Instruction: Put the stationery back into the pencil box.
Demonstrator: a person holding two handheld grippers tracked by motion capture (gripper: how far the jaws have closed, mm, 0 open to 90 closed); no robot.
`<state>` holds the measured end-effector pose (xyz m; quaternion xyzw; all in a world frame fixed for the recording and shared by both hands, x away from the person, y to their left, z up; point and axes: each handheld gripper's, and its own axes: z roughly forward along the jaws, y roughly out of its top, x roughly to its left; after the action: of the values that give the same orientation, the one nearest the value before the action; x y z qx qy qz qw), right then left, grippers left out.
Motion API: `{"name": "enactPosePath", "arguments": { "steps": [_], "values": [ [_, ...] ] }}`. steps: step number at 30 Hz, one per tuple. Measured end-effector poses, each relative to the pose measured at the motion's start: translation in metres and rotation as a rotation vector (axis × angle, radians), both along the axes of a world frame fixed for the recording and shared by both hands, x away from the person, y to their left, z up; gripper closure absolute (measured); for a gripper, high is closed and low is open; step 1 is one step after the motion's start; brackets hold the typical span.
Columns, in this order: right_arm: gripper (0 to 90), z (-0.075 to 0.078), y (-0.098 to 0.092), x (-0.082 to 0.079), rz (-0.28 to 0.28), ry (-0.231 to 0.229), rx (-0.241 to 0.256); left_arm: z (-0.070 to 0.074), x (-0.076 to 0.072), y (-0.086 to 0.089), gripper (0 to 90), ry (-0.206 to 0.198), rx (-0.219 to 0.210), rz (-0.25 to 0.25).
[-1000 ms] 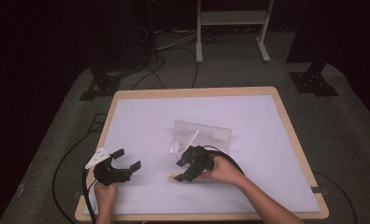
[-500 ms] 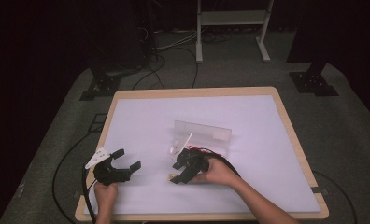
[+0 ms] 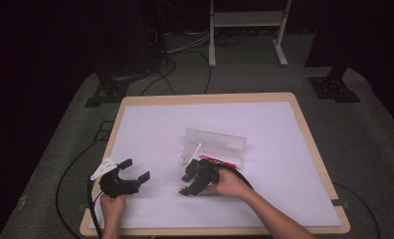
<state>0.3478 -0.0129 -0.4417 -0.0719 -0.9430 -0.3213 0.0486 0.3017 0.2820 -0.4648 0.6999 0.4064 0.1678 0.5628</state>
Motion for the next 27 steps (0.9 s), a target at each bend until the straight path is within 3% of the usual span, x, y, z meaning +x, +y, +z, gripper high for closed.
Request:
{"name": "enactPosePath", "arguments": {
  "steps": [27],
  "values": [
    [63.5,-0.011,0.008,0.001,0.021,-0.043,-0.041,0.000,0.000,0.000,0.0,-0.003,0.003,-0.002]
  ]
}}
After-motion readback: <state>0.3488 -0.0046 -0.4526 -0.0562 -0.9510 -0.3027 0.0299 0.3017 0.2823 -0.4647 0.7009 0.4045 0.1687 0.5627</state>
